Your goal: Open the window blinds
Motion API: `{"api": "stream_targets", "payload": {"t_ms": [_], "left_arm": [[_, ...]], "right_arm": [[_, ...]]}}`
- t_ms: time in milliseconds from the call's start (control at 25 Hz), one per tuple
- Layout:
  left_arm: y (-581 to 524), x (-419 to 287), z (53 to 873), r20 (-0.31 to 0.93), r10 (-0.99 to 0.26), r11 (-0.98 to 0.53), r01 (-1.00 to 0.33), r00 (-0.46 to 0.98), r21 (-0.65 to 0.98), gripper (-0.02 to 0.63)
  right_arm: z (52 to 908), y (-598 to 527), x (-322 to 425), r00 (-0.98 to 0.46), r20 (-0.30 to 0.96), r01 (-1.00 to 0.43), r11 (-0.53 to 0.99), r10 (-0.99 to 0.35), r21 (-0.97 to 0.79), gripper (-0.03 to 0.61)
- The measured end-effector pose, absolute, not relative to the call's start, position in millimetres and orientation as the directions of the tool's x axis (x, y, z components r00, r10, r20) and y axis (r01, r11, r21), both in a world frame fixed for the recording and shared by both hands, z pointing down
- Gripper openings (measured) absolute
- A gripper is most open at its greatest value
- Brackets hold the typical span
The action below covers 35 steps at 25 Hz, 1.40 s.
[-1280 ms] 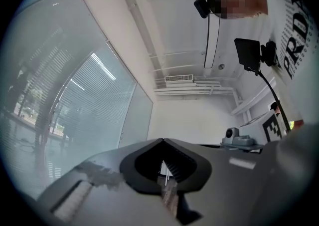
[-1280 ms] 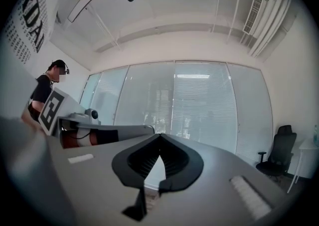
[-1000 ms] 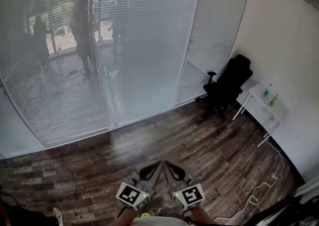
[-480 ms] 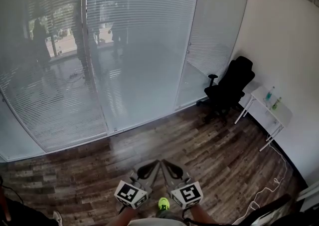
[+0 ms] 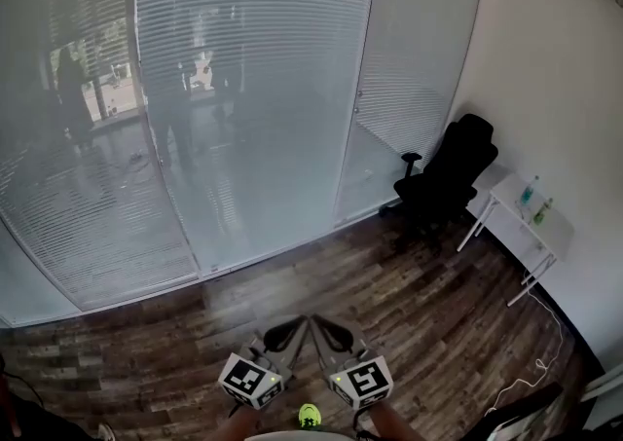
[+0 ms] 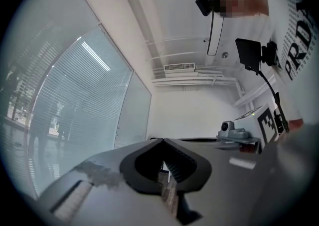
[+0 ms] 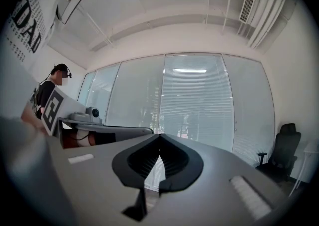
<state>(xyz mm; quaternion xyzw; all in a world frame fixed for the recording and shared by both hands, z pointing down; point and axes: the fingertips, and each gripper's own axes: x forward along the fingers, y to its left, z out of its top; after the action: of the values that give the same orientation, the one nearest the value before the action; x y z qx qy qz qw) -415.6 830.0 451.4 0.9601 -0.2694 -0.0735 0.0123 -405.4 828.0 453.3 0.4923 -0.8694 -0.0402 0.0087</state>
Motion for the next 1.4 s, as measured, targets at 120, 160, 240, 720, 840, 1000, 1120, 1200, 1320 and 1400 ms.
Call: {"api": "stream_targets", "payload": {"t_ms": [120, 160, 240, 720, 840, 1000, 1120, 1200, 1320, 1400], "left_arm": [[806, -390, 449, -0.133, -0.542, -0.840, -0.537, 0.830, 0.075, -0.008], [798, -382, 450, -0.134, -0.547, -0.837, -0.542, 0.826, 0.075, -0.008], [782, -366, 451, -0.132, -0.552, -0.833, -0.548, 0.823, 0.069, -0.008], [712, -308, 447, -0.116, -0.563, -0.825, -0.564, 0.818, 0.029, -0.008], [703, -307, 448, -0.129, -0.565, -0.823, -0.567, 0.815, 0.020, -0.008], [681, -305, 452, -0.120, -0.570, -0.821, -0.569, 0.813, 0.044, -0.008], [662, -304, 458, -0.121, -0.558, -0.830, -0.556, 0.821, 0.052, -0.008], [644, -302, 460, -0.130, -0.552, -0.833, -0.550, 0.824, 0.057, -0.008], [613, -294, 457, -0.132, -0.546, -0.838, -0.542, 0.827, 0.067, -0.008], [595, -289, 458, -0.119, -0.537, -0.843, -0.533, 0.835, 0.068, -0.008]], "right_arm": [[453, 805, -378, -0.508, -0.029, -0.860, 0.506, -0.861, 0.066, 0.008], [453, 797, -370, -0.507, -0.031, -0.861, 0.504, -0.862, 0.063, 0.008], [455, 782, -354, -0.509, -0.036, -0.860, 0.506, -0.860, 0.058, 0.008], [451, 714, -298, -0.524, -0.045, -0.851, 0.521, -0.851, 0.063, 0.008], [451, 705, -297, -0.523, -0.052, -0.852, 0.519, -0.851, 0.074, 0.008], [454, 684, -293, -0.504, -0.052, -0.863, 0.499, -0.862, 0.079, 0.008], [461, 665, -293, -0.500, -0.041, -0.865, 0.497, -0.865, 0.068, 0.008], [463, 648, -291, -0.498, -0.035, -0.866, 0.495, -0.866, 0.071, 0.008], [463, 617, -284, -0.498, -0.023, -0.866, 0.496, -0.867, 0.058, 0.008], [460, 599, -280, -0.497, -0.017, -0.867, 0.495, -0.868, 0.059, 0.008]]}}
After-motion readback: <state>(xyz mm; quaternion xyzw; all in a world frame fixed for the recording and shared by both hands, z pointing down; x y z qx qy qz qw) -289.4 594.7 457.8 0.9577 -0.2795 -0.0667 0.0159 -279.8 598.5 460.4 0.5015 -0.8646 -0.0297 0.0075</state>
